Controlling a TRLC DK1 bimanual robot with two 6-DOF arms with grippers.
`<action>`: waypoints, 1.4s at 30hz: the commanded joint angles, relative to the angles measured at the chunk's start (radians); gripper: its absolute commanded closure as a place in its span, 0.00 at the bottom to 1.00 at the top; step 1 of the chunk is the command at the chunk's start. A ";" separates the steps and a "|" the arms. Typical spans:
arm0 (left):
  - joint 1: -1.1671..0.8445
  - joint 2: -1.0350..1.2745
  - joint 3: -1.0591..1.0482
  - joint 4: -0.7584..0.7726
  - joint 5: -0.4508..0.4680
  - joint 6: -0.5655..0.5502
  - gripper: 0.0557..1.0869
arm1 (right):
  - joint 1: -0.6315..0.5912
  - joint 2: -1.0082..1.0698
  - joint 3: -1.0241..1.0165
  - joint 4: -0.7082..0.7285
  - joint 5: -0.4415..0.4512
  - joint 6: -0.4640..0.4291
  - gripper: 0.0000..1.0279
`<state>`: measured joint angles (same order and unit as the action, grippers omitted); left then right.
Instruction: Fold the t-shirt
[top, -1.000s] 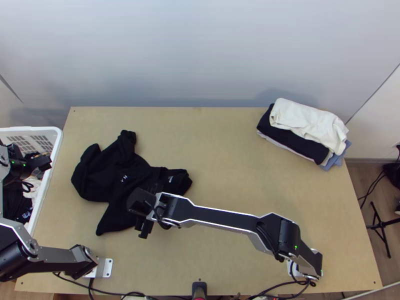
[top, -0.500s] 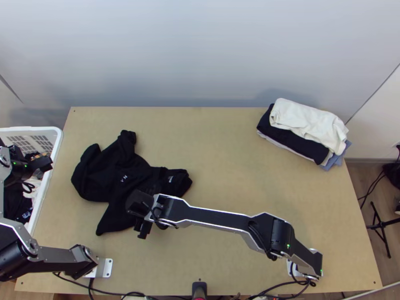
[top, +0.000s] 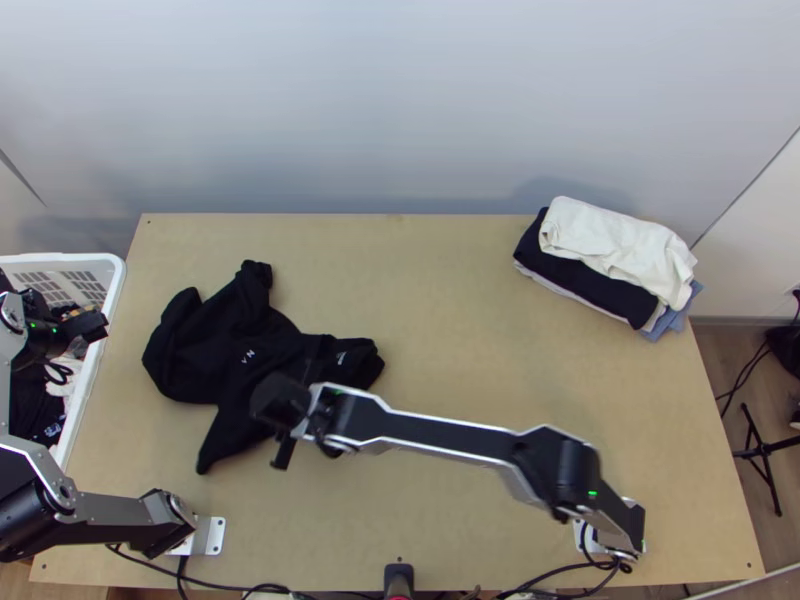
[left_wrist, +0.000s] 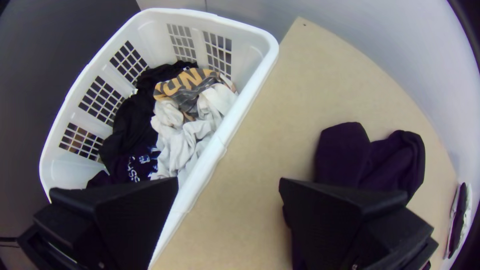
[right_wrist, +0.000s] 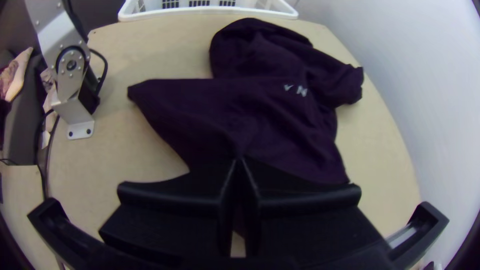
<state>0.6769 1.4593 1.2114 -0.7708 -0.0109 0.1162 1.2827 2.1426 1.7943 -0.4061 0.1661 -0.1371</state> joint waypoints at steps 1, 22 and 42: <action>-0.002 -0.007 -0.004 0.022 0.002 -0.009 0.05 | -0.072 -0.167 -0.108 0.001 0.050 0.034 0.97; -0.286 0.079 0.169 -0.143 0.132 -0.104 0.05 | -0.439 -0.526 -0.538 0.081 0.098 0.019 0.97; -0.384 0.193 0.093 -0.374 0.203 0.318 0.05 | -0.721 -0.586 -0.607 0.168 0.096 0.027 0.97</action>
<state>0.3042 1.6360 1.3331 -1.1584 0.1577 0.3676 0.6605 1.5654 1.2072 -0.2756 0.2623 -0.1112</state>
